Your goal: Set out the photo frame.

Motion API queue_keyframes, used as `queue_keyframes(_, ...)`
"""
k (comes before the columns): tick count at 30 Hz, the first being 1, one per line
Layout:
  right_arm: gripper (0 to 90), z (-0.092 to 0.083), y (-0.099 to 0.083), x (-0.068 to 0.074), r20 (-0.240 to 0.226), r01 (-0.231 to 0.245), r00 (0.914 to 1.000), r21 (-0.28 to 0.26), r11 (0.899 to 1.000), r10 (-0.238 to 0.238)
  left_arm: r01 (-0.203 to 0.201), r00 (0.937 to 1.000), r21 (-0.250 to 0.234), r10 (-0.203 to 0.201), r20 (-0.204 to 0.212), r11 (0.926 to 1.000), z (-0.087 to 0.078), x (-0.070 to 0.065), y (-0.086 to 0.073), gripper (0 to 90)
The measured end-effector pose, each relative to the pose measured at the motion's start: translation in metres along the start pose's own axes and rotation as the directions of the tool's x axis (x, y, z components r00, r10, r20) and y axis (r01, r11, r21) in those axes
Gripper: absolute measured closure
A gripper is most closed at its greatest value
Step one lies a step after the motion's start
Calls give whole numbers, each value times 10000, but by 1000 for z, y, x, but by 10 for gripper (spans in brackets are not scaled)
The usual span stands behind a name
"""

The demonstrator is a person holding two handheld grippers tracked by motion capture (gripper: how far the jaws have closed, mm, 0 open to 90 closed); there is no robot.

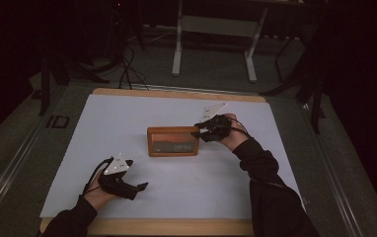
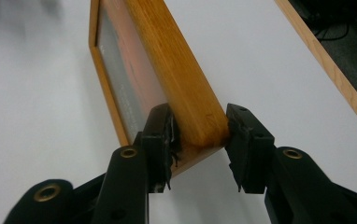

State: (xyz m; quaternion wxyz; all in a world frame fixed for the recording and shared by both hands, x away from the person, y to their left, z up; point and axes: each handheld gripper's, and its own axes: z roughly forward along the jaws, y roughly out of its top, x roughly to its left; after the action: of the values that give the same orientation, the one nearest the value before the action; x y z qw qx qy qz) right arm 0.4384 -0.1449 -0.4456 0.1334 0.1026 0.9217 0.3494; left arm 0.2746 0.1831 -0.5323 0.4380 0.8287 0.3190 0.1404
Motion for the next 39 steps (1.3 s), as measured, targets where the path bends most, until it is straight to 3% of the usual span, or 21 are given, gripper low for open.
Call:
queue_keyframes(5,613,4,-2,-6,21,-349,9994,-84,9994,349,27,10000,-30,-27,-8,10000,0,1,0,23)
queue_keyframes(7,612,4,-2,-8,-9,-830,9966,-88,9965,830,40,10000,-22,-40,-8,10000,0,1,0,23)
queue_keyframes(14,602,7,-3,-11,149,-1112,9937,-59,9938,1113,30,10000,-18,-30,0,10000,1,1,0,23)
queue_keyframes(20,537,8,-4,-10,412,-841,9956,-111,9964,845,16,10000,-1,-16,48,10000,1,0,-1,23)
queue_keyframes(23,528,7,-5,-8,389,-1158,9924,-201,9931,1165,15,10000,4,-15,61,10000,1,0,-1,23)
queue_keyframes(25,445,5,-6,-8,656,-1338,9886,-307,9905,1355,12,10000,17,-12,66,10000,1,0,-1,23)
queue_keyframes(29,363,-1,-11,-8,683,-1663,9830,-647,9839,1706,1,9999,32,-1,100,10000,2,0,-1,22)
queue_keyframes(32,292,-6,-18,-4,647,-2053,9754,-819,9753,2108,23,9999,47,-23,105,10000,2,0,-1,23)
queue_keyframes(39,135,-10,-35,7,387,-2434,9679,-1049,9642,2485,16,9999,34,-16,103,10000,2,0,-1,23)
